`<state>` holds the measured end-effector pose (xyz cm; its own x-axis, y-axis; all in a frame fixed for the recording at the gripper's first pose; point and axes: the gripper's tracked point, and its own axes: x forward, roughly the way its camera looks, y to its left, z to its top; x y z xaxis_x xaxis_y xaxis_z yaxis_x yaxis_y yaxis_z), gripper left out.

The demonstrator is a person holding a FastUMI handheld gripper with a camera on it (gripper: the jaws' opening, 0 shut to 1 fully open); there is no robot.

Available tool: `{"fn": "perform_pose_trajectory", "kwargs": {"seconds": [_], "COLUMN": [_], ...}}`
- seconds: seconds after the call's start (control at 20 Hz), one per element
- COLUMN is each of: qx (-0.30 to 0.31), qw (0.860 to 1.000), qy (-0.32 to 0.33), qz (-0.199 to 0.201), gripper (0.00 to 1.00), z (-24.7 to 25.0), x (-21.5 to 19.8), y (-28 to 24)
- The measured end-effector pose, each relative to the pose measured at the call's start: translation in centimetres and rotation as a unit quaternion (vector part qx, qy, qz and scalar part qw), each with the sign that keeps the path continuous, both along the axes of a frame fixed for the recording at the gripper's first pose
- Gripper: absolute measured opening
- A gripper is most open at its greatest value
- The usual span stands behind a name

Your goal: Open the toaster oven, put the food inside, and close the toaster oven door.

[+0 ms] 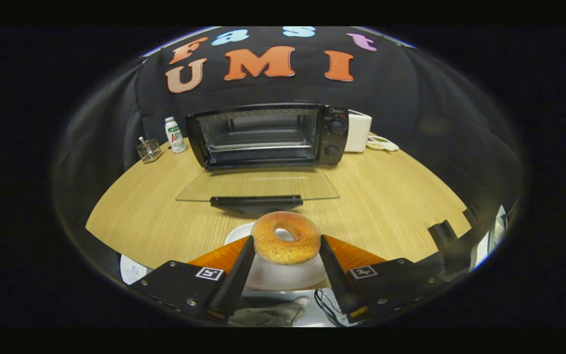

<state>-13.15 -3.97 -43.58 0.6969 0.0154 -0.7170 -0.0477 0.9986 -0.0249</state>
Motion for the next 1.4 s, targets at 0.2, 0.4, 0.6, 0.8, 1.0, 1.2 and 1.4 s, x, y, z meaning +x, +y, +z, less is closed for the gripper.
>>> {"fn": "perform_pose_trajectory", "kwargs": {"seconds": [0.2, 0.4, 0.6, 0.8, 1.0, 1.2, 1.4], "qx": [0.009, 0.033, 0.101, 0.189, 0.283, 0.312, 0.335], "qw": [0.999, 0.998, 0.992, 0.976, 0.947, 0.934, 0.924], "qy": [-0.031, -0.054, -0.063, -0.053, -0.051, -0.058, -0.058], "qz": [0.006, 0.002, -0.031, -0.091, -0.142, -0.164, -0.177], "gripper": [0.77, 0.78, 0.77, 0.77, 0.77, 0.77, 0.78], "z": [2.5, 3.7, 3.8, 2.1, 0.9, 0.1, -0.7], "x": [4.9, 10.1, 15.1, 18.4, 20.8, 23.3, 25.7], "y": [0.8, 1.9, 4.0, 5.2, 6.5, 6.7, 7.3]}}
